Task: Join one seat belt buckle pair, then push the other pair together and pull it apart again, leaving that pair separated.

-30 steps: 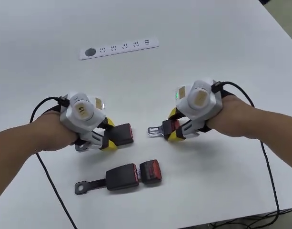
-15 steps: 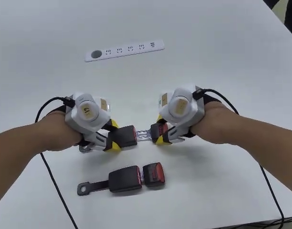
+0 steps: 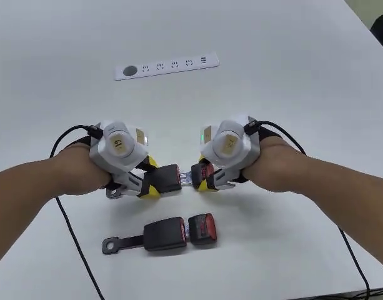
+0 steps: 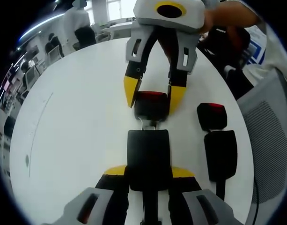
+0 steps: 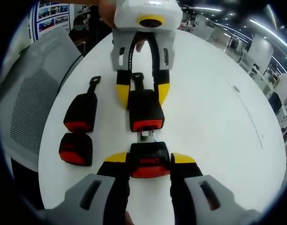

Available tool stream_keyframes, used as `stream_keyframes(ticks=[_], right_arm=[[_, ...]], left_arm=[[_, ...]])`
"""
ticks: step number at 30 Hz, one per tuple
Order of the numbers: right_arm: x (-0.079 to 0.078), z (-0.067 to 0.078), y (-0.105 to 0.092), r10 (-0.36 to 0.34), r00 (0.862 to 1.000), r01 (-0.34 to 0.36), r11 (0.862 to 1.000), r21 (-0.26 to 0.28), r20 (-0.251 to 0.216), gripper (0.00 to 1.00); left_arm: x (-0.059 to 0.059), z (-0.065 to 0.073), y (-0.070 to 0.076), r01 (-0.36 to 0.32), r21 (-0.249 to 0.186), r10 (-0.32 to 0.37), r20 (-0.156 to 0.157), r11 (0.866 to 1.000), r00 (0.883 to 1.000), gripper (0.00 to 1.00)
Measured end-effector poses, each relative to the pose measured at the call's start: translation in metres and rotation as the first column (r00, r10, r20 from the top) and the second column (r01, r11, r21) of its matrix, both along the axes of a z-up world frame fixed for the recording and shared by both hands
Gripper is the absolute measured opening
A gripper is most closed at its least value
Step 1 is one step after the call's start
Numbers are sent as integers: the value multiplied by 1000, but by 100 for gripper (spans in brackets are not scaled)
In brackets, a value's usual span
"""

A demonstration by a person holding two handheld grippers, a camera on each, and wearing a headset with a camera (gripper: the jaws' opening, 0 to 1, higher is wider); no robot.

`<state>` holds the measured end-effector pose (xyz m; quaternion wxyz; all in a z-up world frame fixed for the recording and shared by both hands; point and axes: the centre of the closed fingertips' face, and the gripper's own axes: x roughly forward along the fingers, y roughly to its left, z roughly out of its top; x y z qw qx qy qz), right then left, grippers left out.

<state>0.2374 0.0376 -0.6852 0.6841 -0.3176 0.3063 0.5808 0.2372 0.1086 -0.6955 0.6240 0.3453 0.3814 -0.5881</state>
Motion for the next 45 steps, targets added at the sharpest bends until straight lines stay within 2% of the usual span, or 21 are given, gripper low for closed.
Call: stream_keyframes(ticks=[6, 13, 17, 25, 36, 45], right_arm=[[1, 0, -1, 10, 1000, -9, 999, 36, -24, 31], [2, -1, 2, 48, 998, -47, 998, 31, -27, 30], [3, -1, 5, 54, 998, -53, 998, 27, -27, 30], [1, -1, 17, 42, 999, -40, 998, 49, -32, 30], [0, -1, 17, 32, 999, -30, 999, 45, -29, 31], [0, 1, 15, 29, 999, -29, 999, 13, -17, 31]], left_arm=[[-2, 3, -1, 11, -1, -11, 2, 1000, 1000, 32], [-6, 7, -6, 40, 1, -40, 2, 999, 999, 32], [-9, 10, -8, 40, 5, -40, 3, 999, 999, 31], [-6, 7, -6, 43, 8, -43, 4, 999, 999, 31], [-6, 5, -4, 35, -1, -35, 7, 999, 999, 31], [-6, 6, -5, 38, 5, -38, 3, 999, 999, 32]])
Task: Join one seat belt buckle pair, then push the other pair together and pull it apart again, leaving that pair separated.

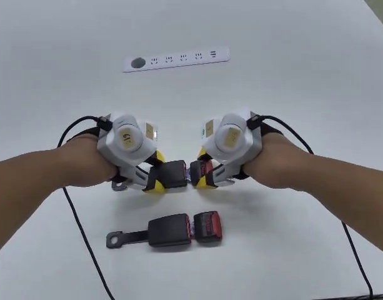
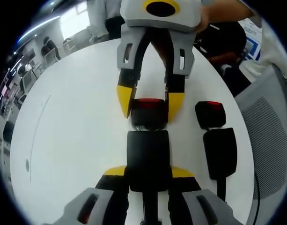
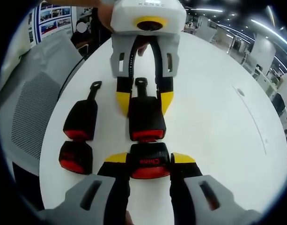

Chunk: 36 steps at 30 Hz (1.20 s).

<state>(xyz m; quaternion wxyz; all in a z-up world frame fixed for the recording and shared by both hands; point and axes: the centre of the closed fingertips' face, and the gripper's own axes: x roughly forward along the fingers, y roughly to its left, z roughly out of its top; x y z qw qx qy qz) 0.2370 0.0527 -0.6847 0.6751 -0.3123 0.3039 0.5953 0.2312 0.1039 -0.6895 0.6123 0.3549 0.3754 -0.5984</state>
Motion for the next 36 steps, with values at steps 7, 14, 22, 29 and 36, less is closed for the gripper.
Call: stream_keyframes(ticks=[7, 14, 22, 29, 36], right_arm=[[1, -1, -16, -19, 1000, 19, 1000, -7, -4, 31], [1, -2, -16, -18, 1000, 18, 1000, 7, 2, 32], [-3, -3, -44, -36, 999, 36, 999, -3, 5, 32], [-4, -1, -80, -68, 997, 69, 997, -36, 27, 33], [-4, -5, -112, -76, 997, 78, 993, -86, 28, 33]], left_arm=[[-2, 3, -2, -8, -4, 8, 1, 1000, 1000, 32], [-4, 4, -3, -3, 9, 3, 3, 1000, 1000, 32], [2, 1, 2, -3, 17, 3, -2, 1000, 1000, 32], [5, -3, 5, 0, 8, 0, 3, 1000, 1000, 33], [0, 0, 1, 9, 13, -9, 5, 1000, 1000, 33]])
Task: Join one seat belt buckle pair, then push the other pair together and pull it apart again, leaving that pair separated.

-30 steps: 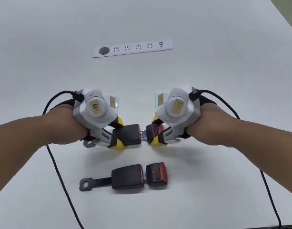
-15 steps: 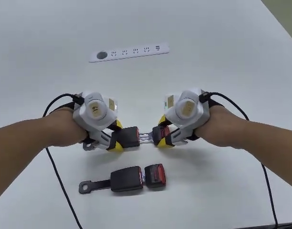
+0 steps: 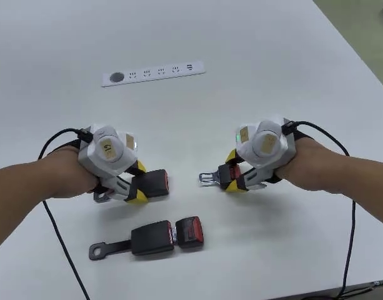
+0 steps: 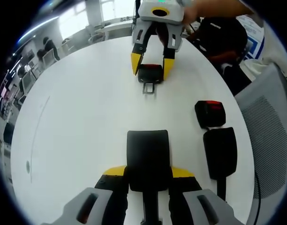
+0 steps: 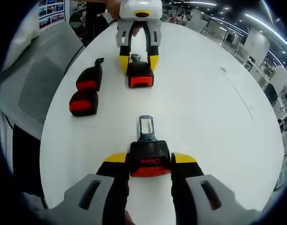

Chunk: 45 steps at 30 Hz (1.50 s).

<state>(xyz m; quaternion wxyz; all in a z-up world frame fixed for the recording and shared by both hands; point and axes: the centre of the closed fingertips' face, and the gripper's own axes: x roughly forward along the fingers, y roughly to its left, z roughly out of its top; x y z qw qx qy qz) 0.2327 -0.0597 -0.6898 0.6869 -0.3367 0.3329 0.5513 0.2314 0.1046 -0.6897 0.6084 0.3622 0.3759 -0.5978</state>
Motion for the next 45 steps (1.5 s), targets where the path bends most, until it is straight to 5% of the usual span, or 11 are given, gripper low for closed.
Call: stream_keyframes(ticks=[12, 16, 19, 21, 24, 28, 34, 35, 41, 43, 45], right_arm=[[-2, -1, -6, 0, 1000, 0, 999, -48, 3, 35], [2, 0, -7, -12, 999, 15, 997, -74, 40, 39], [7, 5, -10, -35, 993, 47, 993, -108, 115, 46], [8, 14, -10, -92, 988, 100, 993, -63, 122, 47], [8, 28, -10, -165, 977, 166, 986, 8, 135, 50], [1, 48, -10, -228, 963, 218, 972, 83, 144, 51], [-22, 67, -12, -321, 936, 299, 942, 152, 145, 54], [-25, 69, -11, -342, 929, 318, 933, 169, 143, 55], [-60, 74, -4, -330, 933, 303, 936, 181, 143, 64], [-68, 76, -3, -340, 932, 314, 929, 197, 121, 66], [-74, 76, -5, -361, 926, 335, 919, 209, 107, 68]], left_arm=[[-2, 2, -3, 45, 22, -46, 45, 999, 998, 33], [-2, 3, -4, 61, 33, -63, 79, 998, 995, 34], [1, 3, -2, 33, 35, -37, 96, 999, 995, 36], [-3, 5, 2, 43, 67, -51, 110, 997, 993, 39], [0, 21, -3, -28, 1, 27, 139, 1000, 990, 43], [2, 39, 2, -89, -32, 93, 189, 996, 978, 54], [-10, 67, 9, -249, -172, 279, 181, 953, 943, 64], [-14, 71, 12, -266, -178, 297, 180, 947, 938, 65], [-39, 69, 48, -371, -215, 409, 172, 903, 896, 72], [-46, 71, 57, -389, -220, 429, 178, 895, 886, 74], [-56, 75, 67, -426, -239, 470, 171, 872, 866, 75]])
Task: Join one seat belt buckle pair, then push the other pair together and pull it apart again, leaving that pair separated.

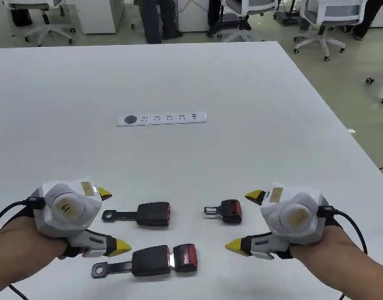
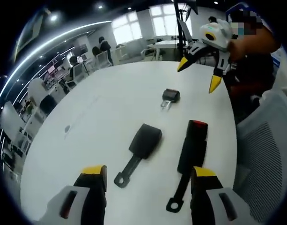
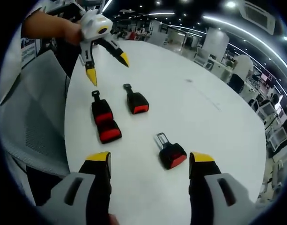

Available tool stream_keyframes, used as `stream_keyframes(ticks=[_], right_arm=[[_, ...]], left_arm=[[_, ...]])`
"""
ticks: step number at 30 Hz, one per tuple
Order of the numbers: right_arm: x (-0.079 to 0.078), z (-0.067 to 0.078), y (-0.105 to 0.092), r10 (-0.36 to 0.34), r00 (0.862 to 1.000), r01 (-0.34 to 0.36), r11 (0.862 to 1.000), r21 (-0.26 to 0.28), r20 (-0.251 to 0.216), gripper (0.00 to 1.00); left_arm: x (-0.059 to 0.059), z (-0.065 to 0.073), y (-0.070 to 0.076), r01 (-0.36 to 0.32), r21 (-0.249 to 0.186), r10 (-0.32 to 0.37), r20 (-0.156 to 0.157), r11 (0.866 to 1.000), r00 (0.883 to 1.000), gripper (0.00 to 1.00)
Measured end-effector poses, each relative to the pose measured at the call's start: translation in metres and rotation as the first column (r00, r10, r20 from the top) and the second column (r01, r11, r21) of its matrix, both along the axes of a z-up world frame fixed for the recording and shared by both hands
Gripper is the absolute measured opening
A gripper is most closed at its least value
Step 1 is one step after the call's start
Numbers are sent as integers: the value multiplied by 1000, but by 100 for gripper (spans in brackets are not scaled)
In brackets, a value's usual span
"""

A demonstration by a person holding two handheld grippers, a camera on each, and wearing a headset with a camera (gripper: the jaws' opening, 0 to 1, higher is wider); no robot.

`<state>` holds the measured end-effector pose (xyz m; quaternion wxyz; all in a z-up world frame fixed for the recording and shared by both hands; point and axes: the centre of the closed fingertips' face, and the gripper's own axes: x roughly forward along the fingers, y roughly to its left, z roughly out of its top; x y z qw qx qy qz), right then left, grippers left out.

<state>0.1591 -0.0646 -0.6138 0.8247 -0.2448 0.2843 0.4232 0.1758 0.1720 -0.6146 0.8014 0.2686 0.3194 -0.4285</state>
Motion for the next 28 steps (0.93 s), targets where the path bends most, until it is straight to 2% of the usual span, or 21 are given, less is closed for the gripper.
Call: stream_keyframes(ticks=[2, 5, 8, 12, 15, 16, 19, 21, 25, 27, 28], right_arm=[[-5, -1, -1, -6, 1000, 6, 1000, 7, -2, 71], [-13, 0, -3, -19, 1000, 20, 1000, 8, -9, 73], [-14, 7, -4, -50, 999, 50, 998, 43, 1, 77], [-15, 9, -4, -72, 997, 72, 995, 70, 1, 83], [-16, 12, -5, -85, 996, 84, 994, 63, 14, 91], [-16, 12, -5, -88, 996, 87, 994, 64, 17, 95], [-19, 9, -7, -112, 994, 111, 991, 79, 3, 100], [-25, 6, -8, -119, 993, 120, 990, 78, -16, 100], [-36, 4, -6, -110, 994, 112, 990, 84, -22, 100], [-37, 2, -9, -112, 993, 114, 990, 81, -23, 100], [-37, 2, -10, -114, 993, 116, 990, 79, -23, 100]], left_arm=[[-7, 4, 12, -71, -42, 71, 8, 997, 997, 78], [-18, 2, 37, -170, -91, 170, -11, 981, 985, 81], [-32, 1, 50, -187, -96, 186, -14, 978, 982, 85], [-41, -4, 67, -227, -93, 225, -28, 970, 974, 91], [-45, -2, 68, -239, -103, 236, -37, 966, 971, 96], [-47, -2, 67, -242, -110, 237, -52, 964, 970, 97], [-49, -3, 73, -261, -113, 256, -58, 959, 965, 100], [-50, -3, 71, -268, -118, 262, -59, 956, 963, 100], [-55, -11, 78, -286, -117, 281, -62, 951, 958, 100], [-61, -12, 73, -283, -113, 278, -62, 952, 959, 100], [-59, -11, 75, -282, -113, 277, -59, 953, 959, 100]])
